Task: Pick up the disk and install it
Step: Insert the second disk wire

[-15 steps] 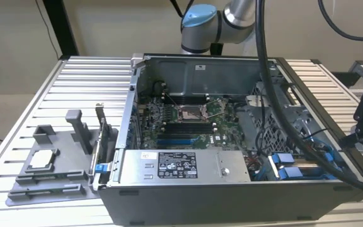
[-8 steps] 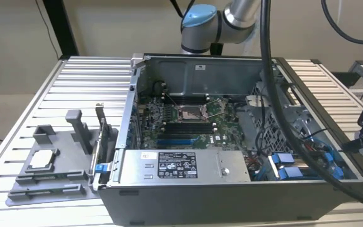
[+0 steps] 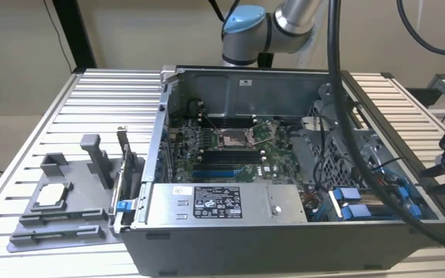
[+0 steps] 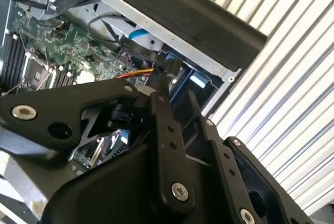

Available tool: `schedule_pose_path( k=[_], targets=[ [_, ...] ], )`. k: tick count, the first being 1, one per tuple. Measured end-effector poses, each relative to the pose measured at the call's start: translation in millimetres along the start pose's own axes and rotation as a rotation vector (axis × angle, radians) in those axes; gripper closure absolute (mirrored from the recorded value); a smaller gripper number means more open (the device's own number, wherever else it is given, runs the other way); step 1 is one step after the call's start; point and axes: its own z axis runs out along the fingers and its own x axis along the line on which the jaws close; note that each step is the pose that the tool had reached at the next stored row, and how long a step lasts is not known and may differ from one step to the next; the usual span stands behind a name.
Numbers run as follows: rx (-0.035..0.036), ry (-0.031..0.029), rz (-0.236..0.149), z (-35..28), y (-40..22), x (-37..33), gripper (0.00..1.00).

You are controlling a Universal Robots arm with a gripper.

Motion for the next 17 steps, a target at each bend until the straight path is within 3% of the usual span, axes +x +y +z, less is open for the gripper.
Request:
schedule_pose_path(
  k=[2, 9, 16, 17],
  targets=[
    [-0.0007, -0.0003, 0.000, 2.9, -5.1, 0.7, 0.00],
    [0.0016, 0.0000, -0.001, 12.9, -5.8, 4.6, 0.00],
    [0.0019, -0.0001, -0.001, 13.5, -5.7, 4.8, 0.00],
    [0.0019, -0.0001, -0.001, 13.5, -5.7, 4.8, 1.00]
  ],
)
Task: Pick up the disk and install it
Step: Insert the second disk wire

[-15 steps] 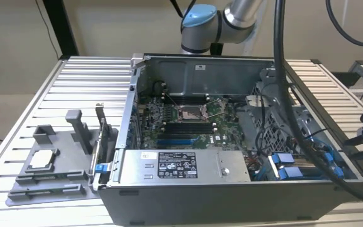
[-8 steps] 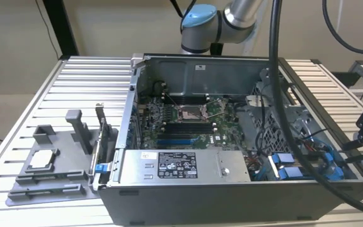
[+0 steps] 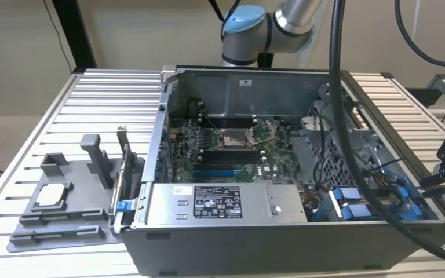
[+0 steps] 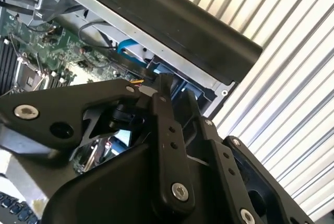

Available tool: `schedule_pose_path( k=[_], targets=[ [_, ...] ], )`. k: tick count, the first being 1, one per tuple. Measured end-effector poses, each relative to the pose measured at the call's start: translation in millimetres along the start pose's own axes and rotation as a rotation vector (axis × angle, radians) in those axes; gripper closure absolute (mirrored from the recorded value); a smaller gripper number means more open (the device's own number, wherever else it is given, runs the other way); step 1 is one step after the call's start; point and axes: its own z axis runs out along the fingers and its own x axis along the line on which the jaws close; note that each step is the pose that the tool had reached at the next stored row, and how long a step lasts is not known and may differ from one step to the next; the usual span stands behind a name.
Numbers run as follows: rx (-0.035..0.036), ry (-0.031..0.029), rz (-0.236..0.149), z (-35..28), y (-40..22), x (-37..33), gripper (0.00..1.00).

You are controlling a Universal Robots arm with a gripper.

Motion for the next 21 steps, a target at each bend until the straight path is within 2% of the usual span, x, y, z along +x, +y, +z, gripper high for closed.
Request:
schedule_pose_path(
  k=[8, 17, 18, 21],
  targets=[
    [0.0000, -0.0002, 0.000, -0.3, 1.4, 0.0, 1.00],
    [0.0013, -0.0001, 0.000, -4.2, 23.6, -0.1, 1.00],
    [0.0027, -0.0073, -0.001, -4.4, 24.1, 0.0, 1.00],
    [0.0028, -0.0607, -0.002, -4.7, 23.9, 0.8, 1.00]
  ],
)
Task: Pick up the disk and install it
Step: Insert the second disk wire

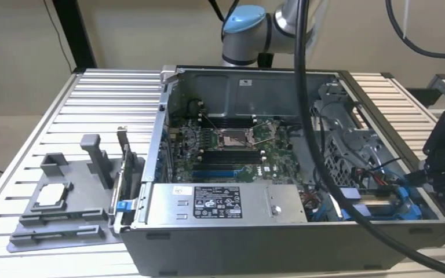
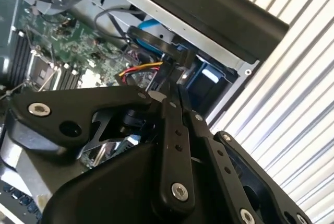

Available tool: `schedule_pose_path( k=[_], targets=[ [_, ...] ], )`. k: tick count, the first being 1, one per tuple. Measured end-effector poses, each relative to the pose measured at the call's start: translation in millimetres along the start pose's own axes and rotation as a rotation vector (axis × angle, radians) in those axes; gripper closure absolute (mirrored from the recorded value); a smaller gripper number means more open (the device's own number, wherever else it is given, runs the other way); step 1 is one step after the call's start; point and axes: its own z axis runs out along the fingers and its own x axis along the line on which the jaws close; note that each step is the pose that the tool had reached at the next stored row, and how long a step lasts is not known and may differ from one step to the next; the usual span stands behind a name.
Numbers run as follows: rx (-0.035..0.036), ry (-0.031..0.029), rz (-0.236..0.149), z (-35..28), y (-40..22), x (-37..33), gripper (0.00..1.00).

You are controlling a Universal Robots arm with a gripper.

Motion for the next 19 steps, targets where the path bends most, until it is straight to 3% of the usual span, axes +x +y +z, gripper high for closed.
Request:
schedule_pose_path(
  k=[2, 3, 4, 7, 8, 12, 13, 14, 18, 19],
  targets=[
    [-0.0015, -0.0363, 0.001, -0.4, 0.0, 1.2, 1.00],
    [-0.0023, -0.0514, 0.001, -1.2, -0.1, 2.4, 1.00],
    [-0.0027, -0.0583, 0.001, -3.1, -0.2, 3.4, 1.00],
    [-0.0032, -0.0666, 0.001, -12.5, -0.4, 5.0, 1.00],
    [-0.0038, -0.0767, 0.001, -13.8, -0.5, 5.7, 1.00],
    [-0.0079, -0.1486, 0.003, -15.5, -1.6, 10.0, 1.00],
    [-0.0088, -0.1619, 0.003, -16.0, -2.4, 11.1, 1.00],
    [-0.0094, -0.1660, 0.003, -16.4, -2.7, 11.9, 1.00],
    [-0.0095, -0.1660, 0.003, -16.5, -2.7, 12.0, 1.00],
    [-0.0096, -0.1657, 0.003, -17.0, -3.1, 12.8, 0.00]
  ],
)
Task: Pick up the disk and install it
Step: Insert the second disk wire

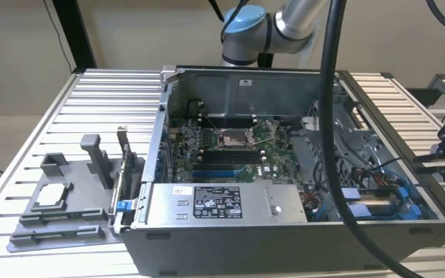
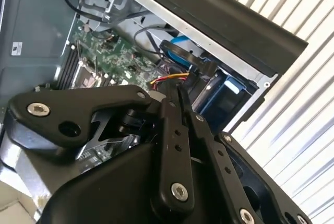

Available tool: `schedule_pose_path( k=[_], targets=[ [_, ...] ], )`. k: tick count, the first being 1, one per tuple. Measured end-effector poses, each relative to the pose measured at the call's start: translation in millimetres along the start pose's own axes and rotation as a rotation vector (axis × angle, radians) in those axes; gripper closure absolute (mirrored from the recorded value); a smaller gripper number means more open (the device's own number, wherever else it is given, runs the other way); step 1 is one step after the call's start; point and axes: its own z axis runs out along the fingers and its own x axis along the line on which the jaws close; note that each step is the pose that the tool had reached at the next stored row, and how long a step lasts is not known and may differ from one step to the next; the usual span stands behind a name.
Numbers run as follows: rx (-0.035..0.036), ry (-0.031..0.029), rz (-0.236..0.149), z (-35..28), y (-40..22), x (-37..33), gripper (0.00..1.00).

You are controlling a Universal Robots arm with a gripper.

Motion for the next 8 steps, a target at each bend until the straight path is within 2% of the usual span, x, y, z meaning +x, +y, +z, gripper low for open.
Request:
schedule_pose_path(
  k=[5, 8],
  targets=[
    [-0.0054, 0.0002, 0.004, -7.7, -6.4, 11.7, 0.00],
    [-0.0059, 0.0002, 0.004, -12.4, -10.2, 22.6, 0.00]
  ],
)
